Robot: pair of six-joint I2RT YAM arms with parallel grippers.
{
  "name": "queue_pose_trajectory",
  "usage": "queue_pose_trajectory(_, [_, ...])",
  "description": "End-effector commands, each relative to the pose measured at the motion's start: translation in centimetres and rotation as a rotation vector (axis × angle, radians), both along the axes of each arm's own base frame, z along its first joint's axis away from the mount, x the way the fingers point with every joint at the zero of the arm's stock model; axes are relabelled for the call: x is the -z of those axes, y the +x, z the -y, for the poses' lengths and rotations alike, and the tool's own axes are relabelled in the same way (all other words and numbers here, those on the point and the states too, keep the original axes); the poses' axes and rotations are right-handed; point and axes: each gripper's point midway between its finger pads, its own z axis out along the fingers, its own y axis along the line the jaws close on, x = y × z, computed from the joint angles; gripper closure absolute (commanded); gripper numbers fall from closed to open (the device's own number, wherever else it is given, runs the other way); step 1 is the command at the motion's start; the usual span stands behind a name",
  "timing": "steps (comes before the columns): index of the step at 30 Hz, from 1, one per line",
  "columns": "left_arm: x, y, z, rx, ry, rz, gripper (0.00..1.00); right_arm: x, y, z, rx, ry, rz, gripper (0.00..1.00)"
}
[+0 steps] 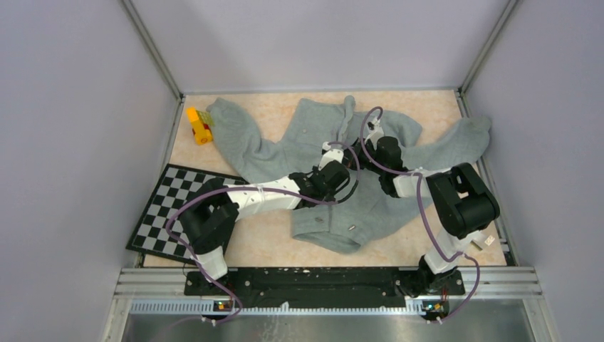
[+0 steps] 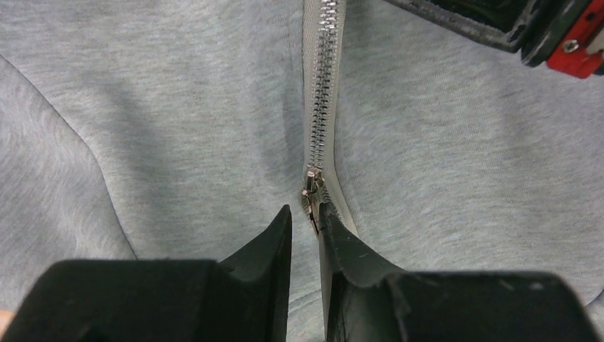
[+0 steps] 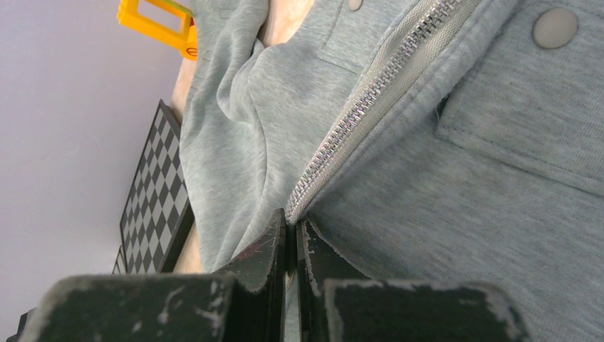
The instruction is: Zip up the jacket
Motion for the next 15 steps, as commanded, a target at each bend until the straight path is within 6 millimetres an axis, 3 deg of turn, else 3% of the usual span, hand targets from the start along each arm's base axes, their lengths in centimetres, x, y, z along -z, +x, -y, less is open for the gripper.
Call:
queue_pose_trajectory(1, [-0.1, 0.2, 0.3, 0.004, 0.001, -0.007, 0.76, -3.7, 0.1, -0.6, -0.031, 0.064, 0.108, 1.0])
queue_pose_trajectory(11, [0.0, 0.3, 1.3, 0.031, -0.02, -0.011, 0.79, -3.8, 0.1, -0.6, -0.027, 0.067, 0.108, 1.0])
queue_pose_trajectory(13, [0.0, 0.4, 1.4, 0.038, -0.016, -0.011, 0.85, -4.0, 0.3, -0.6, -0.023, 0.072, 0.109, 1.0])
queue_pose_trajectory(15, [0.2, 0.3, 1.0, 0.038, 0.013, -0.016, 0.99, -4.1, 0.6, -0.5, -0.008, 0.069, 0.104, 1.0])
